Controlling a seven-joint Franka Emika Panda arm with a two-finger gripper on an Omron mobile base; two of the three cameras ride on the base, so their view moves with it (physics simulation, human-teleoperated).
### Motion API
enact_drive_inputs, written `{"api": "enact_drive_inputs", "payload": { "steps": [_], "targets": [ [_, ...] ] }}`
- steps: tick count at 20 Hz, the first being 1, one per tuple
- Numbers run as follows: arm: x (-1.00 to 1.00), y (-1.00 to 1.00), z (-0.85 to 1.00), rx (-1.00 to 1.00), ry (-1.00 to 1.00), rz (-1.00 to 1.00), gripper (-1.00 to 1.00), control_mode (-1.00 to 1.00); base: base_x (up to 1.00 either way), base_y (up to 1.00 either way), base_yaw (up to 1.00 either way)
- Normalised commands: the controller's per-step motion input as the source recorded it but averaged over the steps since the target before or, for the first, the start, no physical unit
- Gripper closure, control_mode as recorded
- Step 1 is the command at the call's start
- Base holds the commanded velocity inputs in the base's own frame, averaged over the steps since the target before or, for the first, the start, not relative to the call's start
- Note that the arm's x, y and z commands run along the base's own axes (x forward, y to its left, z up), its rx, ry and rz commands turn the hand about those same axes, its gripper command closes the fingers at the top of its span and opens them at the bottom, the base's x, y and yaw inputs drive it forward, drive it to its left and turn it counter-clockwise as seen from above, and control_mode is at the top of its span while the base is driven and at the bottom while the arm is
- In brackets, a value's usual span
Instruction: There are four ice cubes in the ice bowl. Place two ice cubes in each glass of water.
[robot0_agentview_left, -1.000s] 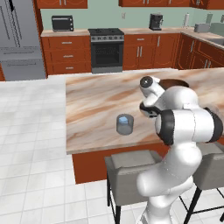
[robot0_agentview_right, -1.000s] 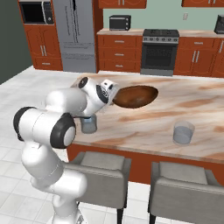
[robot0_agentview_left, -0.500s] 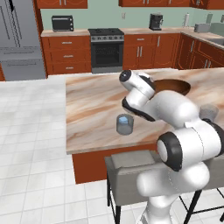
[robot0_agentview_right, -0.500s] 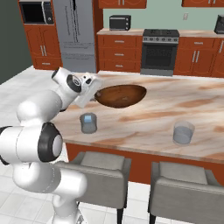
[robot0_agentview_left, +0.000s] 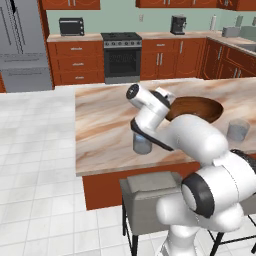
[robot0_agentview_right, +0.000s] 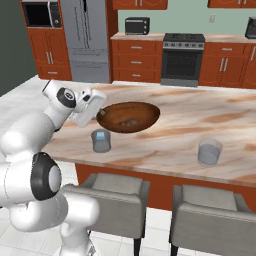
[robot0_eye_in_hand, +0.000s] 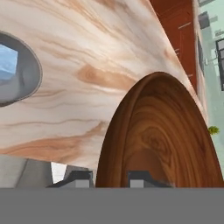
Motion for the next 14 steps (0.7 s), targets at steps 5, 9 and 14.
{"api": "enact_drive_inputs", "payload": {
  "steps": [5, 9, 14],
  "targets": [
    [-0.36, -0.07, -0.08, 0.07, -0.24, 0.0, 1.0, -1.0, 0.0, 0.0, 0.0],
    [-0.03, 0.0, 0.0, 0.01, -0.2, 0.0, 1.0, -1.0, 0.0, 0.0, 0.0],
    [-0.01, 0.0, 0.0, 0.03, -0.15, 0.0, 1.0, -1.0, 0.0, 0.0, 0.0]
  ]
}}
